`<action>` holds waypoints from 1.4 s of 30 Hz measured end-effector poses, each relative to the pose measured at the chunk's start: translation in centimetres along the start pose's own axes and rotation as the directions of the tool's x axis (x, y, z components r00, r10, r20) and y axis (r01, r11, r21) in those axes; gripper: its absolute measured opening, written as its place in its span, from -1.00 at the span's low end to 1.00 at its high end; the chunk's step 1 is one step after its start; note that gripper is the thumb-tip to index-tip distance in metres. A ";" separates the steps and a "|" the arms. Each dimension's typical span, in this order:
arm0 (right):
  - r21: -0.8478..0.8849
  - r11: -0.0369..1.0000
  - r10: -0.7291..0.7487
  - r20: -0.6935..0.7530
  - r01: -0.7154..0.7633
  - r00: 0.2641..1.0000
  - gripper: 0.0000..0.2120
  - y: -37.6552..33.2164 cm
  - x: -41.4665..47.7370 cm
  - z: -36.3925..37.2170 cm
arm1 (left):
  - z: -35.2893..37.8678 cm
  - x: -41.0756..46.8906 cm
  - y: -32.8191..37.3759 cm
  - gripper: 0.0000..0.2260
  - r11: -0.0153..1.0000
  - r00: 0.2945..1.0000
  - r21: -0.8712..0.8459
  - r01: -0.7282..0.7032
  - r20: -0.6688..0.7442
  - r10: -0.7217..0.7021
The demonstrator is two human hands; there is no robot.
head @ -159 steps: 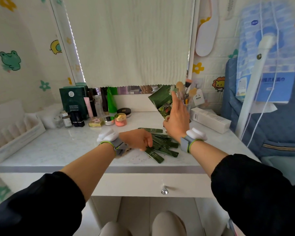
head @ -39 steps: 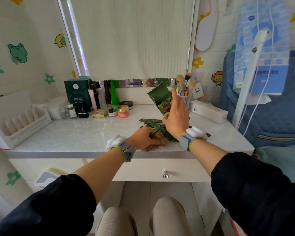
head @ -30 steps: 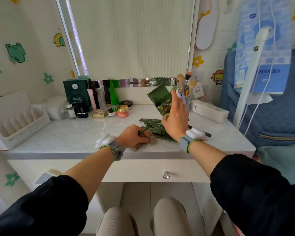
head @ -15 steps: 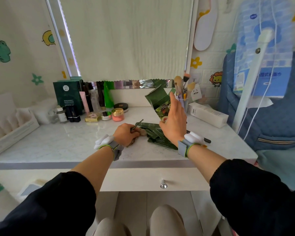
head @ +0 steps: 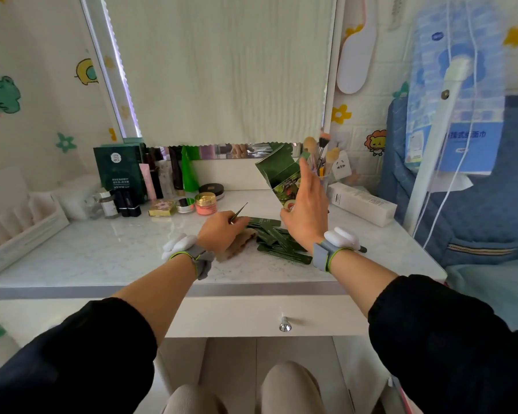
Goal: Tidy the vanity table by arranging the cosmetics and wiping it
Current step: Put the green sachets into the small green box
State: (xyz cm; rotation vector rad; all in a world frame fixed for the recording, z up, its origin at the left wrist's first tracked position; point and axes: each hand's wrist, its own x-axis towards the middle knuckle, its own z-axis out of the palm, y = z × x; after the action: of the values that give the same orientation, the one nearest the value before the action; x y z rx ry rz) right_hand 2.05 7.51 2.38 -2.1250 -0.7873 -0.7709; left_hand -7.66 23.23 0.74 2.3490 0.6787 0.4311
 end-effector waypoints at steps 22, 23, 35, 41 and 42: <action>0.076 0.997 -0.004 0.000 0.004 1.000 0.02 2.4 3.6 3.6 | 1.9 8.1 2.7 -0.64 0.805 0.898 0.478 -0.351 0.416 0.145; 0.085 0.996 -0.001 0.007 0.001 1.000 0.01 2.4 3.6 3.7 | 1.9 8.2 2.8 -0.65 0.805 0.896 0.476 -0.355 0.420 0.146; 0.112 0.994 0.013 -0.010 -0.012 1.000 0.02 2.9 3.9 3.9 | 2.4 8.3 3.5 -0.70 0.815 0.888 0.448 -0.367 0.430 0.163; 0.098 0.995 0.011 -0.043 -0.007 0.999 0.04 3.1 3.9 3.5 | 2.3 7.6 3.1 -0.76 0.855 0.918 0.415 -0.312 0.362 0.159; 0.098 0.995 0.013 -0.047 -0.008 0.999 0.03 3.1 3.8 3.5 | 2.2 7.4 3.1 -0.75 0.861 0.925 0.411 -0.300 0.346 0.157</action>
State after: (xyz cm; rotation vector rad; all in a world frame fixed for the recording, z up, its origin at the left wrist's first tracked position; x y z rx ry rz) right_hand 7.69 9.62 1.92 -2.0155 -0.7722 -0.7594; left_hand 0.50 24.36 2.10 2.8815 0.3754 -0.0040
